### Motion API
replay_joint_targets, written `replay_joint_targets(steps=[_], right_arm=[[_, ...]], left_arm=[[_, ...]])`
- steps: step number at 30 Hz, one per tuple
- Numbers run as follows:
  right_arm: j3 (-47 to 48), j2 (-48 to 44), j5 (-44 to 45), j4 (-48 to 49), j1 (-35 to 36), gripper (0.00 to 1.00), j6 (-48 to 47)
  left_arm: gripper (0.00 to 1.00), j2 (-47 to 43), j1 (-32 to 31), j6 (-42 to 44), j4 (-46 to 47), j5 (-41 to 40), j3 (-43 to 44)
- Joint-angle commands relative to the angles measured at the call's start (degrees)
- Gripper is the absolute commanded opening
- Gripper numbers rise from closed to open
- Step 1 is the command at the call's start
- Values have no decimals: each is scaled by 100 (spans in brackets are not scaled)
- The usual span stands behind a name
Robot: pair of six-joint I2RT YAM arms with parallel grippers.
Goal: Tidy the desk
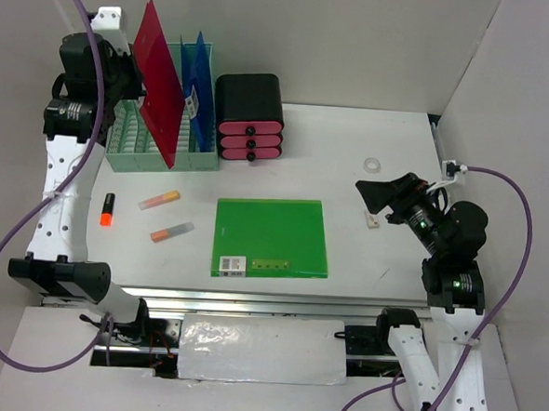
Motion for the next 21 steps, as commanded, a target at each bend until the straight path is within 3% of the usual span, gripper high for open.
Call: replay_joint_targets(steps=[1,13,21], right_arm=[[215,52,-35,351,-4,100,38],[241,237,0,448,-4,100,21],[153,377,0,597,-4,100,-67]], left_arm=[[0,252,166,100,672,50,292],[0,1043,315,-23,1234,427,644],[0,1000,368,-120,2227,560,-85]])
